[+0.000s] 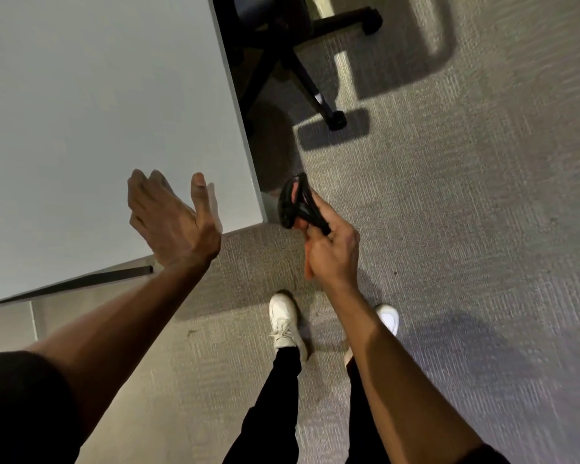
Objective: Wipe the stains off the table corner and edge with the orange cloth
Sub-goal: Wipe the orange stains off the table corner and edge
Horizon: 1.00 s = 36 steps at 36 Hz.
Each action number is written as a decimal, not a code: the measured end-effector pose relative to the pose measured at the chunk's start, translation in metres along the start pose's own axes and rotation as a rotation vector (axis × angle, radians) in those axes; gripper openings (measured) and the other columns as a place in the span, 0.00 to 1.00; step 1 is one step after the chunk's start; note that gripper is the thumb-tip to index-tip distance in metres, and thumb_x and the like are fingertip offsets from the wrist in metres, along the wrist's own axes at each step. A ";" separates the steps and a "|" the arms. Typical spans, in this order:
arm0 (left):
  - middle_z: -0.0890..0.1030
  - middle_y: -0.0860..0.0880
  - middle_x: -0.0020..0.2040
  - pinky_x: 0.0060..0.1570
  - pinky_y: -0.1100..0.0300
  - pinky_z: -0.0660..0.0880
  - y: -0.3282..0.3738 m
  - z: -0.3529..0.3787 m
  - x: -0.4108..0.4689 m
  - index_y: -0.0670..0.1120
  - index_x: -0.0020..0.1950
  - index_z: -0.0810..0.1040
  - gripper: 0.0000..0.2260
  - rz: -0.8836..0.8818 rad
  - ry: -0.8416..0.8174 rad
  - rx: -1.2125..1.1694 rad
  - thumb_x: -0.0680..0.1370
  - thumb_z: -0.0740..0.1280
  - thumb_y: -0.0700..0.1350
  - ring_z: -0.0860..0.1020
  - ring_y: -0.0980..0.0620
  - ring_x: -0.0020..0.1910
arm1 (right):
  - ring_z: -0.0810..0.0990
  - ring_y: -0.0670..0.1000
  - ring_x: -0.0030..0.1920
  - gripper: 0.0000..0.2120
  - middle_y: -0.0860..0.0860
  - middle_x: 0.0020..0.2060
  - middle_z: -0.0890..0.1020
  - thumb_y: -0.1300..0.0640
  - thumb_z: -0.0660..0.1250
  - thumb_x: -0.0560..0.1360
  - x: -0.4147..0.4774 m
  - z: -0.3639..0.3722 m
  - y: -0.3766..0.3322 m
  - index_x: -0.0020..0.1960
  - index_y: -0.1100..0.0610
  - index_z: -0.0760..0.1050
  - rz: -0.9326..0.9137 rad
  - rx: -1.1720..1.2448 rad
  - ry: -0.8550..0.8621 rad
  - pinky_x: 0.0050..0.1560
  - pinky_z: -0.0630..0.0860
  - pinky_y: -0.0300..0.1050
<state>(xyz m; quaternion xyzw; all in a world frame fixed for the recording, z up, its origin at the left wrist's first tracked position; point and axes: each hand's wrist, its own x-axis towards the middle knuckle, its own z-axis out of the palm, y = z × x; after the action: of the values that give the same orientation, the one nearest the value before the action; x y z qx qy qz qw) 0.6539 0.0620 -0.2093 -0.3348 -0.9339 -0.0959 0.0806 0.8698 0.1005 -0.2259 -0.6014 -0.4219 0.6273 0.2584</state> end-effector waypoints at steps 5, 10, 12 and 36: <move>0.64 0.40 0.87 0.85 0.38 0.59 -0.001 0.001 -0.001 0.40 0.84 0.66 0.43 -0.002 0.001 0.005 0.86 0.45 0.74 0.62 0.40 0.88 | 0.83 0.45 0.54 0.32 0.51 0.69 0.84 0.70 0.64 0.80 0.006 0.026 -0.020 0.77 0.44 0.74 -0.191 -0.018 -0.119 0.50 0.81 0.38; 0.64 0.39 0.87 0.85 0.38 0.60 0.000 -0.001 0.000 0.39 0.84 0.65 0.45 0.002 -0.012 0.023 0.86 0.43 0.74 0.62 0.39 0.87 | 0.85 0.53 0.64 0.31 0.51 0.69 0.83 0.74 0.64 0.78 -0.026 0.032 -0.012 0.77 0.52 0.75 -0.244 -0.020 -0.040 0.64 0.84 0.55; 0.64 0.39 0.87 0.84 0.37 0.60 0.001 -0.002 -0.001 0.39 0.84 0.65 0.44 0.011 -0.013 0.020 0.86 0.43 0.74 0.62 0.38 0.87 | 0.84 0.57 0.68 0.33 0.51 0.72 0.81 0.76 0.63 0.77 -0.044 0.026 -0.004 0.76 0.52 0.76 -0.229 0.000 -0.022 0.67 0.81 0.61; 0.60 0.37 0.89 0.86 0.38 0.56 0.006 -0.014 -0.003 0.39 0.86 0.65 0.47 -0.002 -0.082 0.023 0.85 0.39 0.74 0.57 0.37 0.90 | 0.85 0.54 0.67 0.35 0.44 0.76 0.77 0.73 0.61 0.80 -0.023 0.042 -0.041 0.78 0.43 0.72 -0.272 -0.107 -0.108 0.65 0.84 0.59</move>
<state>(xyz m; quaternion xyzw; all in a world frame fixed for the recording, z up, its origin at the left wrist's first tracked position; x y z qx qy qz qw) 0.6612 0.0616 -0.1954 -0.3364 -0.9379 -0.0712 0.0458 0.8244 0.0931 -0.1820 -0.5170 -0.5457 0.5946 0.2853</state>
